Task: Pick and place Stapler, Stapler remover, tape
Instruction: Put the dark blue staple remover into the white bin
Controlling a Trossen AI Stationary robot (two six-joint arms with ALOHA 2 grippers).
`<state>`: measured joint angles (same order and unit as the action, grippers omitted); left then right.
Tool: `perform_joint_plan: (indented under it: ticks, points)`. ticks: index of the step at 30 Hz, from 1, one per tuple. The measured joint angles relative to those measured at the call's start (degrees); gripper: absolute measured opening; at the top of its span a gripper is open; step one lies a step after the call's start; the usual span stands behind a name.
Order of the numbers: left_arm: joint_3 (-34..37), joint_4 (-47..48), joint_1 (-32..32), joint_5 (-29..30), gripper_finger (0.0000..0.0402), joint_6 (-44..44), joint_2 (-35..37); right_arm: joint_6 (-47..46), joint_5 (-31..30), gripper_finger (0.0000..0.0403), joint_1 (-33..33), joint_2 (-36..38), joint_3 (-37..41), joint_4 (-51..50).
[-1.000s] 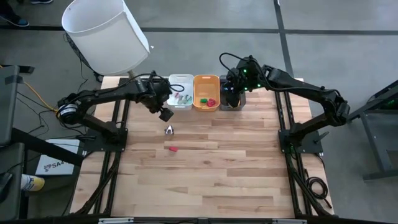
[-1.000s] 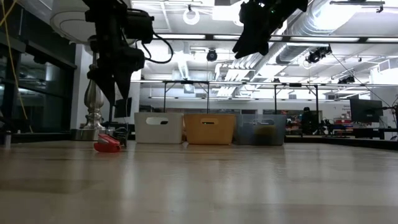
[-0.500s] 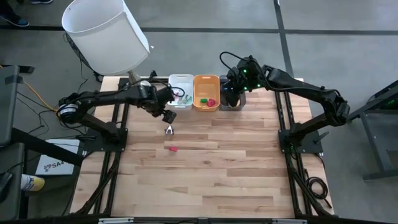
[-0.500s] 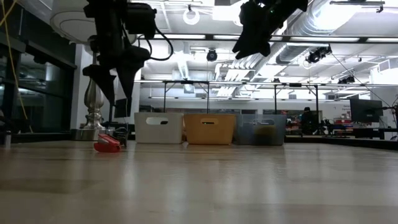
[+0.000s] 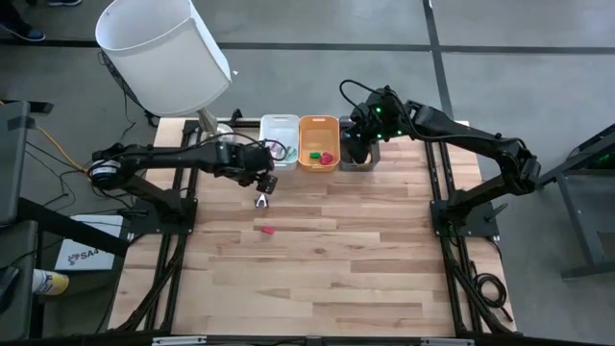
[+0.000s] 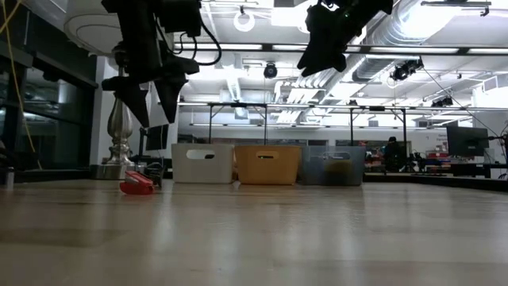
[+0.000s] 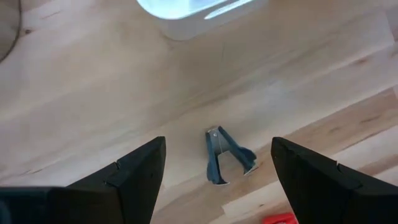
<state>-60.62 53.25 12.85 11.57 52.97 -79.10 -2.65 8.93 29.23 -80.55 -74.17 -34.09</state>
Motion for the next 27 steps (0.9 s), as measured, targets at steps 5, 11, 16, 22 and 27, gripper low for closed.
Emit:
perform_joint_plan:
  ticks: [5, 11, 16, 22, 27]
  points:
    - [0.1, -0.53, -1.62, 0.61, 0.0287, 2.84, -2.89, 1.41, -0.02, 0.0165, 0.02, 0.0, 0.0, -0.11]
    - [0.09, -1.14, -2.03, -0.29, 0.0287, 4.52, -6.83, 3.54, -2.5, 0.0165, 0.87, -0.02, 0.0, -1.81]
    - [0.07, -1.09, -2.02, -0.73, 0.0287, 6.62, -8.37, 4.21, -2.5, 0.0165, 2.73, 0.1, 0.02, -3.2]
    - [0.04, -1.35, -2.02, -1.62, 0.0287, 7.11, -10.84, 6.44, -2.38, 0.0165, 4.7, 0.2, 0.02, -4.44]
    - [0.04, -2.49, -2.02, -2.24, 0.0287, 7.76, -12.35, 8.29, -2.4, 0.0165, 6.67, 0.22, 0.02, -4.67]
